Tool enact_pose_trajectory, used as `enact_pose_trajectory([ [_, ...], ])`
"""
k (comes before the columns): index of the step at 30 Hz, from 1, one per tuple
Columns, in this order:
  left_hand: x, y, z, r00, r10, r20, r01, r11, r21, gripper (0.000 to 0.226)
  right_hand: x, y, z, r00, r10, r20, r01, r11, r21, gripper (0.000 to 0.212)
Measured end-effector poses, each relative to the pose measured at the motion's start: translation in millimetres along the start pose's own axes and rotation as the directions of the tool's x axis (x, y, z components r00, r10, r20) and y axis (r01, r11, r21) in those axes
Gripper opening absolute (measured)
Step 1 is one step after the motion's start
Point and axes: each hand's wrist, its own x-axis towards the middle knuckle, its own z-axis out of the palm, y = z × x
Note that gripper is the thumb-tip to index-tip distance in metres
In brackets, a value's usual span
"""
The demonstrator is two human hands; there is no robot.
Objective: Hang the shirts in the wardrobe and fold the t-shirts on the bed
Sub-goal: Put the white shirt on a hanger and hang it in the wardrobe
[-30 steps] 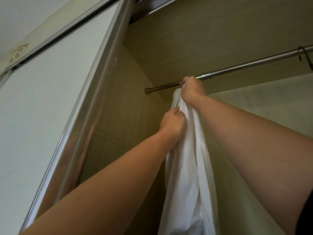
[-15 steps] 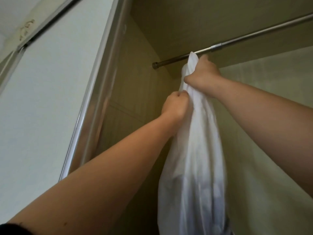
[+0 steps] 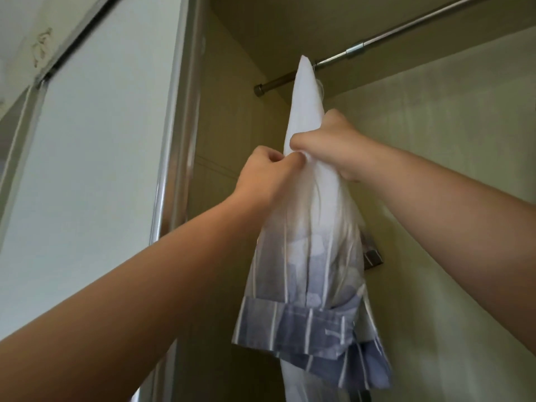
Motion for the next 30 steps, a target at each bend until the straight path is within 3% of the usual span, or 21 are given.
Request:
enact_pose_trajectory([
  [3, -9, 12, -13, 0.995, -0.037, 0.094, 0.031, 0.997, 0.064, 0.029, -13, -5, 0, 1.000, 0.024, 0.017, -0.024, 1.000, 0.007, 0.070],
  [10, -30, 23, -46, 0.928, -0.281, 0.243, 0.236, 0.951, 0.202, 0.019, -41, -19, 3, 0.997, 0.054, 0.049, -0.052, 0.998, -0.042, 0.070],
  [12, -33, 25, -59, 0.940, -0.268, 0.212, 0.219, 0.949, 0.227, 0.025, -50, -23, 7, 0.996, 0.071, 0.060, -0.071, 0.997, -0.014, 0.069],
  [16, -42, 36, -91, 0.982, -0.159, 0.105, 0.106, 0.913, 0.394, 0.016, -69, -30, 17, 0.992, 0.094, 0.081, -0.098, 0.994, 0.048, 0.067],
  [20, -48, 50, -123, 0.990, -0.111, 0.086, 0.055, 0.868, 0.494, 0.018, -93, -41, 30, 0.988, 0.086, 0.132, -0.096, 0.993, 0.071, 0.059],
  [25, -58, 61, -158, 0.967, -0.234, 0.097, 0.148, 0.833, 0.533, 0.025, -113, -58, 51, 0.978, 0.008, 0.207, -0.032, 0.993, 0.111, 0.055],
  [30, -65, 67, -183, 0.937, -0.346, 0.039, 0.270, 0.794, 0.545, 0.020, -125, -71, 68, 0.956, -0.055, 0.288, 0.061, 0.998, -0.010, 0.061],
])
